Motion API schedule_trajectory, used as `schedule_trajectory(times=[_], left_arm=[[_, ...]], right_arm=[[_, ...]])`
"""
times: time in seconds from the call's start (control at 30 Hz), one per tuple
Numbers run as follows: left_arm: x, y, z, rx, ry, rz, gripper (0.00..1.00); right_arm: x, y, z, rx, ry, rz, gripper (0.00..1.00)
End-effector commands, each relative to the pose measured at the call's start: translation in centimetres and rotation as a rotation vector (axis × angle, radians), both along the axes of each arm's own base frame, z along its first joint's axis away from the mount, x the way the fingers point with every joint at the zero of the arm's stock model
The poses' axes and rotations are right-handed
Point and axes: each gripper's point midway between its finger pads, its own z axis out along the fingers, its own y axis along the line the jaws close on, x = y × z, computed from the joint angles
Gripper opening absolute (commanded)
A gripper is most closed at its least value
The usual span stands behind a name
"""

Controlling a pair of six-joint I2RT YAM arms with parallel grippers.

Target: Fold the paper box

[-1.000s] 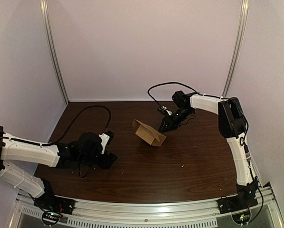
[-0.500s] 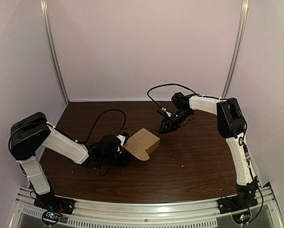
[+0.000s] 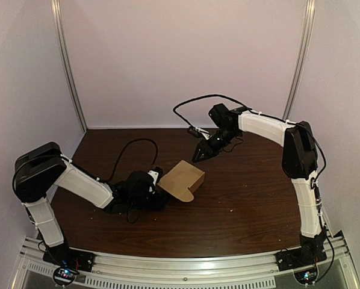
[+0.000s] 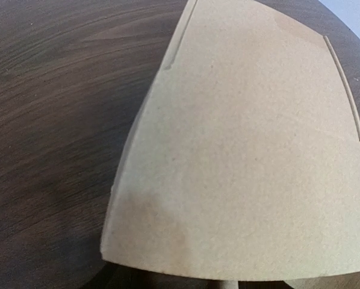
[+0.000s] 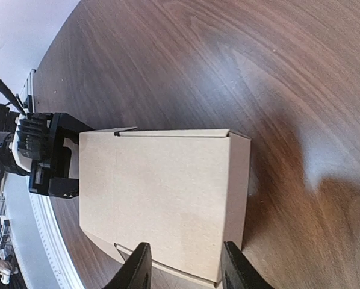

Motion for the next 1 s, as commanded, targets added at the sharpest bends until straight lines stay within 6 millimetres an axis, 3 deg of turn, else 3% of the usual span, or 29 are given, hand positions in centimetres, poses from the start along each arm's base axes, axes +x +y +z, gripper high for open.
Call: schedule_trajectory(times=[0.0, 0.3, 0.57, 0.8, 0.97], left_arm=[[-0.2, 0.5, 0.8, -0.035, -0.008, 0.015, 0.58], [-0.9, 1.7, 1.3, -0.032, -0.010, 0.029, 0.59], [-0.9, 2.1, 1.4, -0.031, -0.020, 0.034, 0.58], [-0.5, 1.3, 1.2, -0.044, -0.035, 0.025, 0.58], [0.3, 0.0, 1.2, -0.063, -0.060, 0.006, 0.58]], right_arm=[[-0.5, 0.3, -2.9, -0.080, 0.019, 0.035, 0.41], [0.7, 0.4, -5.0, -0.124, 0.025, 0.006, 0.40], [1.1, -1.0, -7.9, -0.145, 0.122, -0.043, 0.24], [2.4, -3.0, -8.3, -0.103, 0.191, -0.118, 0.23], [2.7, -3.3, -8.2, -0.089, 0.203, -0.128, 0.25]])
